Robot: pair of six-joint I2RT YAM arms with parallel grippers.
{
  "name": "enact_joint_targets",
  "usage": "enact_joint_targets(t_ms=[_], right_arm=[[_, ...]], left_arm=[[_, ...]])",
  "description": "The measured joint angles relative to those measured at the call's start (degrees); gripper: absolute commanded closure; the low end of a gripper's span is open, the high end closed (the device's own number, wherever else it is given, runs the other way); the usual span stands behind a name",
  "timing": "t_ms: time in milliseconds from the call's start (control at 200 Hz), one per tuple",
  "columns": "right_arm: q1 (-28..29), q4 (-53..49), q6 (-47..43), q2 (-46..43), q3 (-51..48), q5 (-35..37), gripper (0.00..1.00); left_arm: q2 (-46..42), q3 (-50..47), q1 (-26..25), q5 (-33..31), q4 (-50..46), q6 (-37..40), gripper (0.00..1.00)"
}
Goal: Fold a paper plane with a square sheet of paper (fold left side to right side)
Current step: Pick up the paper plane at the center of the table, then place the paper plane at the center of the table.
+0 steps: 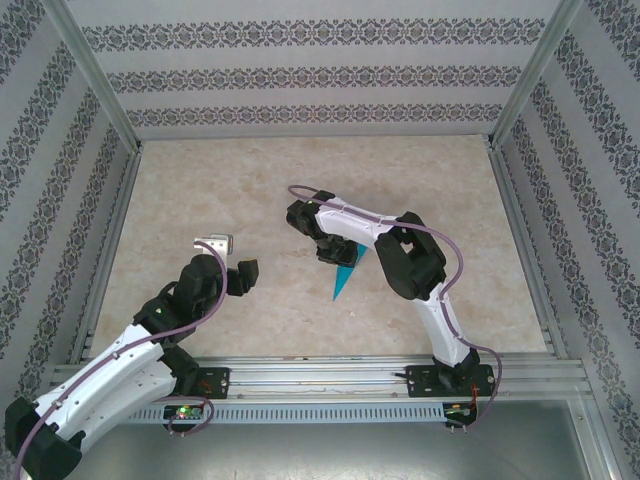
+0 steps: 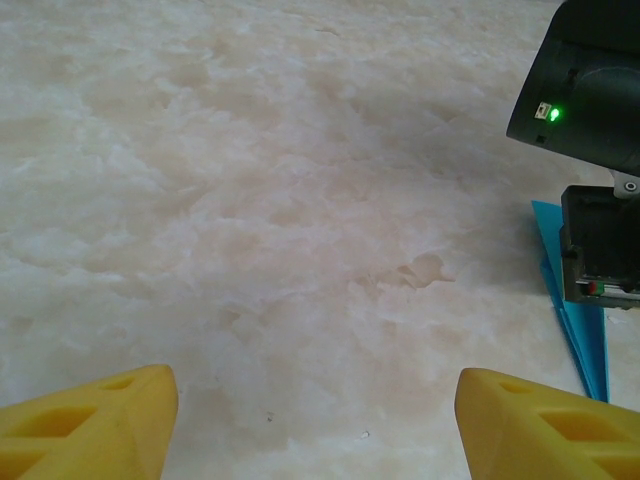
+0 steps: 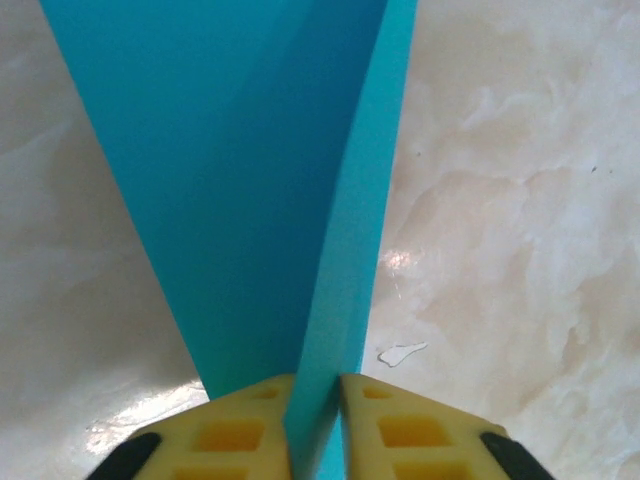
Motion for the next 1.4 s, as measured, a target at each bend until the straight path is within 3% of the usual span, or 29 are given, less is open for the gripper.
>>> enact_joint_targets(t_ms=[85, 270, 475, 650, 839, 979, 1104, 1404], right_arm=[[-0.02, 0.15, 0.22, -0.83, -0.9, 0.17, 1.0], [0.04, 0.52, 0.11, -7.72, -3.45, 1.7, 1.0], [0.04, 6.69, -4.61, -22.14, -10.4, 3.21, 1.0], [-0.72, 24.5, -14.53, -37.97, -25.66, 0.02, 1.0], [-8.63, 49.27, -22.18, -49.96, -42.73, -16.96, 1.0], [-14.05, 65.92, -22.6, -50.45, -51.54, -30.29, 1.0], [-14.88, 75.19, -22.51, -47.23, -55.15, -38.86, 1.0], [-15.43, 89.53, -24.15, -34.67, -57.0, -46.71, 1.0]], left_arm=[[0.0, 0.04, 0.0, -0.04, -0.07, 0.22, 0.26], [0.46, 1.36, 0.0, -0.44, -0.68, 0.83, 0.24], [0.57, 2.47, 1.07, -1.36, -0.59, -0.9, 0.21], [2.01, 2.47, 3.34, -0.81, -0.39, -5.86, 0.21], [3.41, 2.4, 7.48, 2.64, 2.51, -11.65, 0.21], [4.74, 2.4, 9.92, 5.03, 4.52, -14.51, 0.22], [6.32, 2.4, 10.69, 6.36, 5.55, -15.52, 0.22], [9.14, 2.4, 10.88, 9.38, 5.97, -16.92, 0.22]])
